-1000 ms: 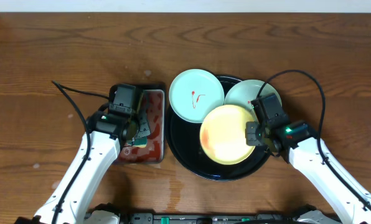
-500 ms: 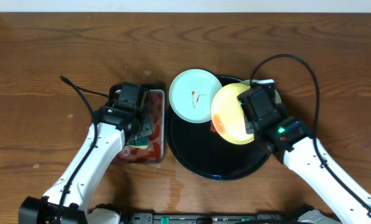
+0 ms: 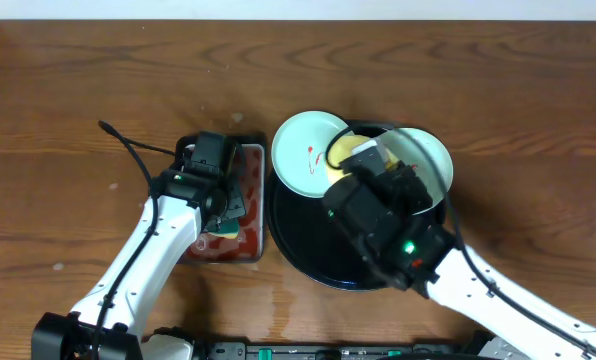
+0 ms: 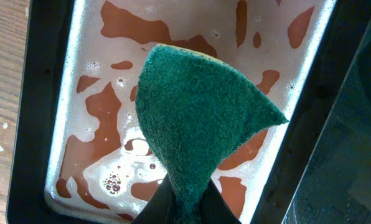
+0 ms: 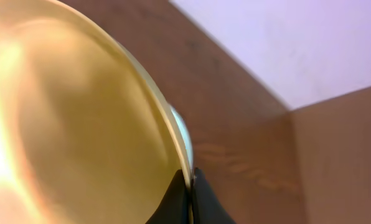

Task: Clean dirty plates on tray and stack at the side
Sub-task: 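Carry the yellow plate right off the tray and set it on the table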

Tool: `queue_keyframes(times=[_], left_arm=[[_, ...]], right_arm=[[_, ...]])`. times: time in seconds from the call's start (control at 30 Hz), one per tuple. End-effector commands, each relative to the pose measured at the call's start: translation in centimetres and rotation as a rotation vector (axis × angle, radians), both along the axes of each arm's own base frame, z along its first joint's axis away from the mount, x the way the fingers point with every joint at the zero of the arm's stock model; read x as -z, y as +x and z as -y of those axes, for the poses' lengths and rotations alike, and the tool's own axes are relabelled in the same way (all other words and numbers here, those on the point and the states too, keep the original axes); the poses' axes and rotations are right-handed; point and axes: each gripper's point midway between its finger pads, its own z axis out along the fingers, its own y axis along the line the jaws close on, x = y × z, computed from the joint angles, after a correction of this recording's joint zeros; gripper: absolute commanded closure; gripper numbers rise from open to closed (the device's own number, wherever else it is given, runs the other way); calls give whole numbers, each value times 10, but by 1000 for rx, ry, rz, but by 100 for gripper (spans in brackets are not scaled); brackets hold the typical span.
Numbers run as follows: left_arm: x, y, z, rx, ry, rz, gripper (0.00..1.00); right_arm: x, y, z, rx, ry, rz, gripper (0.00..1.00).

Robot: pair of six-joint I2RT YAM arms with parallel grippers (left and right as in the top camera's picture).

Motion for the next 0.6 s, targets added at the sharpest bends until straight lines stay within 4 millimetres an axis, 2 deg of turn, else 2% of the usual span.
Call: queue_keyframes(times=[0.0, 0.1, 0.3, 0.43, 0.57], left_arm=[[3, -2, -3, 4, 10, -10, 92], [3, -2, -3, 4, 10, -10, 93], [3, -2, -3, 4, 11, -10, 92], [2, 3, -2, 32, 14, 11, 92], [-1, 13, -3, 61, 38, 51, 93]], right_arm=[[-40, -3, 8, 64, -101, 155, 99], [-47, -6, 8, 75, -125, 188, 99], [-47, -7, 7, 77, -116, 194, 99], [-44, -5, 10, 121, -16, 216, 99], [-29, 1, 10, 144, 136, 168, 99]])
